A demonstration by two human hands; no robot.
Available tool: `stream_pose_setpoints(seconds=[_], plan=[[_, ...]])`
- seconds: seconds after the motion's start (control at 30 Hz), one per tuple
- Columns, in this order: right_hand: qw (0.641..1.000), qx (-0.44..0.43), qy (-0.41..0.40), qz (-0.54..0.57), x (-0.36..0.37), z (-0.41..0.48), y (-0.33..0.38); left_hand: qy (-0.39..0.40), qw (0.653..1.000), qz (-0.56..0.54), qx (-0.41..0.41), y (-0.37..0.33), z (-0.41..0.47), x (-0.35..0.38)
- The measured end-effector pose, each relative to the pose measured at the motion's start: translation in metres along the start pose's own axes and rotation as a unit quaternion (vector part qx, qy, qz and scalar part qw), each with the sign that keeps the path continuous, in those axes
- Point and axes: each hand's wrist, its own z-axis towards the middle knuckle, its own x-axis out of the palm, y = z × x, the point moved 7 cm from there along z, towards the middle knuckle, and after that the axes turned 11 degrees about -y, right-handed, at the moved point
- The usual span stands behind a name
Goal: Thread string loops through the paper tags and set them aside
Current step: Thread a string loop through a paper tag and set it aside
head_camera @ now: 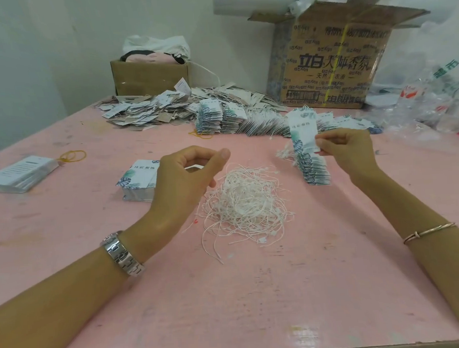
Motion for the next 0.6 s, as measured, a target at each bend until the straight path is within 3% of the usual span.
stream_pose_setpoints(seconds=[0.33,0.6], plan=[[0.996,-0.01,-0.011,-0.088,-0.007,0.014,-0.036,0.005,1.0,0.009,0.011,-0.002,-0.002,0.001],[0.981,-0.086,-0.008,-0.176,-0.006,0.01,-0.023,0.007,1.0,0.019,0.017,-0.003,-0.003,0.003]])
